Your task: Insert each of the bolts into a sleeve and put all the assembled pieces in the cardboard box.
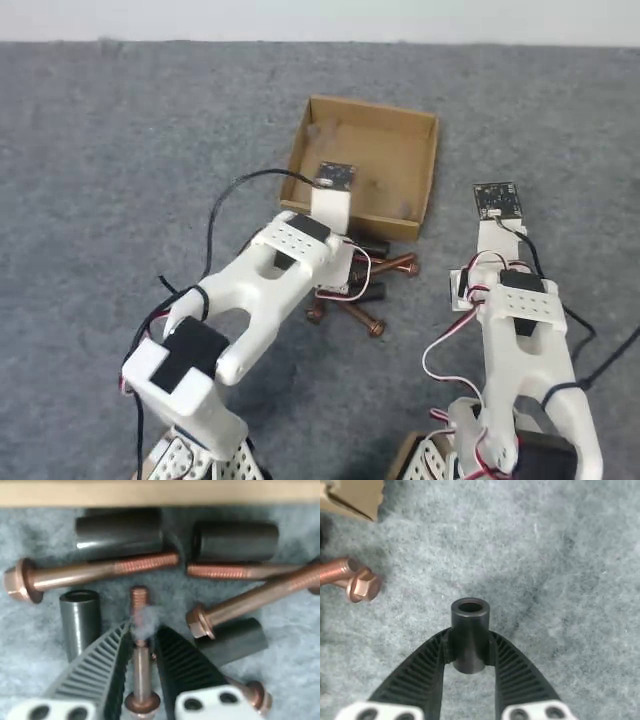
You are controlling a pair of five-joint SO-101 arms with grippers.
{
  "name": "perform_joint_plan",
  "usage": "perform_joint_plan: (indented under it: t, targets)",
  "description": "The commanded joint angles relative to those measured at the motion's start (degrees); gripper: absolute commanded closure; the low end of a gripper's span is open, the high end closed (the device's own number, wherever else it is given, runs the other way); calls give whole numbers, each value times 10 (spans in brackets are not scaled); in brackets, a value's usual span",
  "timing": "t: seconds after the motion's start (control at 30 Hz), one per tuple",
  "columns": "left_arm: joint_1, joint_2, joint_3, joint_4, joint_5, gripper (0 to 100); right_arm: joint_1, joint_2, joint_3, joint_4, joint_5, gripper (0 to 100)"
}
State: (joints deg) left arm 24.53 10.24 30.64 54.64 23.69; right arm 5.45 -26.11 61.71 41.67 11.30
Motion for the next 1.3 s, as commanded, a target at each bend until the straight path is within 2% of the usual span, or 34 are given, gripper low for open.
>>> perform_joint_plan:
  t: [0.0, 0.33, 0.57, 0.7, 0.83, 0.97, 1.1, 1.17, 1.27]
  targets:
    - [10, -8, -15, 14, -36, 989, -7, 2, -2, -9, 13, 991]
    - [-6, -33, -80, 133, -37, 989, -7, 2, -2, -10, 13, 991]
    - [-52, -197, -21, 144, -37, 989, -15, 2, -2, -10, 13, 991]
    - [-117, -306, 35, 141, -36, 989, -13, 2, -2, -10, 13, 991]
    - [-223, -374, 109, 69, -28, 988, -13, 2, -2, -10, 13, 991]
    - [-311, -383, 184, -25, 89, 988, -12, 2, 4, -10, 13, 991]
    - [-368, -383, 242, -118, 219, 988, -12, 2, 4, -10, 13, 991]
    - [-385, -383, 263, -159, 249, 988, -12, 2, 5, -10, 13, 991]
    - [-391, -383, 288, -207, 255, 988, -12, 2, 6, -10, 13, 991]
